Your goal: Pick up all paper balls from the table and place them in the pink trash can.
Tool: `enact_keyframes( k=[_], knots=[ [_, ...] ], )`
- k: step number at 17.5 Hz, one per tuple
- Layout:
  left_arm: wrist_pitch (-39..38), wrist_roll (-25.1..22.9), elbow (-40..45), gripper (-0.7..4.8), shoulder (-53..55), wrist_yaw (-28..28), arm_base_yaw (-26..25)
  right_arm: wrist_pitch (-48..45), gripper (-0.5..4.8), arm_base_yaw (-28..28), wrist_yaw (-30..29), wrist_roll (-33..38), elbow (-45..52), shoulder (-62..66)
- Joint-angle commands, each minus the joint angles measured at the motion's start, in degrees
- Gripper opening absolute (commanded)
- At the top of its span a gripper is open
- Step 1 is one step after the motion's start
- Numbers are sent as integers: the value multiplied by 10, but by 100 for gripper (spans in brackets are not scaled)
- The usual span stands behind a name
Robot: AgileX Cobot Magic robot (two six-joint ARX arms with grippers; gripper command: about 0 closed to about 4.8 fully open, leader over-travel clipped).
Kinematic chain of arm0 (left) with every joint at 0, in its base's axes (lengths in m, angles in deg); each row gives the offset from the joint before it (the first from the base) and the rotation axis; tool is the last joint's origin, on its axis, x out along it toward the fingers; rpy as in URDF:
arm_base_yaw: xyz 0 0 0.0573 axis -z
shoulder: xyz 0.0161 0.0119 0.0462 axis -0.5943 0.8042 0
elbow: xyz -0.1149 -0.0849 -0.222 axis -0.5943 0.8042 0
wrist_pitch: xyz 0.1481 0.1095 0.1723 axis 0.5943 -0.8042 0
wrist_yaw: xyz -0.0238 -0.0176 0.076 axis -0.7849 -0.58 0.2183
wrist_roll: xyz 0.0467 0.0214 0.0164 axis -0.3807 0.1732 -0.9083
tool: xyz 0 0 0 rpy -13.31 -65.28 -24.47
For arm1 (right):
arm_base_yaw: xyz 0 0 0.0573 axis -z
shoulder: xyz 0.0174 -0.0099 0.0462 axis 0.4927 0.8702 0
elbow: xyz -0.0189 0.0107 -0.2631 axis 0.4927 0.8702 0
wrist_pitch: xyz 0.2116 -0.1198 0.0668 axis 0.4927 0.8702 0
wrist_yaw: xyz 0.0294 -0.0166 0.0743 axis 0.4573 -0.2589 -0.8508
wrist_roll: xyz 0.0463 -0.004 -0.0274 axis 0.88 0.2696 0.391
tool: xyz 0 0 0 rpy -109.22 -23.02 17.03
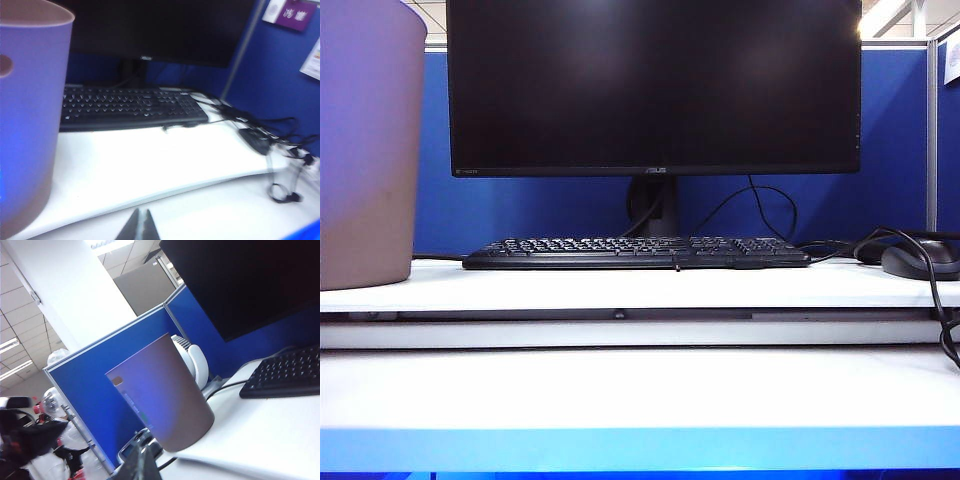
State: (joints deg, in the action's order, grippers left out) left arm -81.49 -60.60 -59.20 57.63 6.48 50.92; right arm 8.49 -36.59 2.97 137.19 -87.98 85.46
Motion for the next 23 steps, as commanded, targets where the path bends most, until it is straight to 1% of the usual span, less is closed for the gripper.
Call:
enact_keyframes(
  k=[1,2,4,5,6,7,8,9,10,15,23],
  knots=[
    [145,37,108,-5,-2,-3,0,4,-5,0,37,-131,-1,-1],
    [179,68,144,-5,-2,-3,0,14,-5,0,74,-194,-1,-1],
    [217,65,189,-5,-2,-2,0,45,-5,0,148,-275,-1,-1],
    [235,61,208,-5,-2,-2,0,66,-5,0,186,-289,-1,-1],
    [263,56,241,-5,-2,21,0,107,-5,0,246,-294,0,-1],
    [277,57,267,-5,-2,45,0,139,-5,0,289,-294,2,-1],
    [281,57,282,-4,-2,65,0,162,-5,0,325,-294,5,-1],
    [281,59,291,-4,-2,83,0,170,-5,0,340,-294,9,-1],
    [277,68,294,-4,-2,87,0,175,-5,0,343,-294,12,-1],
    [275,68,294,-4,-2,74,0,199,-5,-1,343,-294,14,-1],
    [275,69,294,-4,-2,72,0,199,-5,-1,343,-294,14,-1]
  ],
)
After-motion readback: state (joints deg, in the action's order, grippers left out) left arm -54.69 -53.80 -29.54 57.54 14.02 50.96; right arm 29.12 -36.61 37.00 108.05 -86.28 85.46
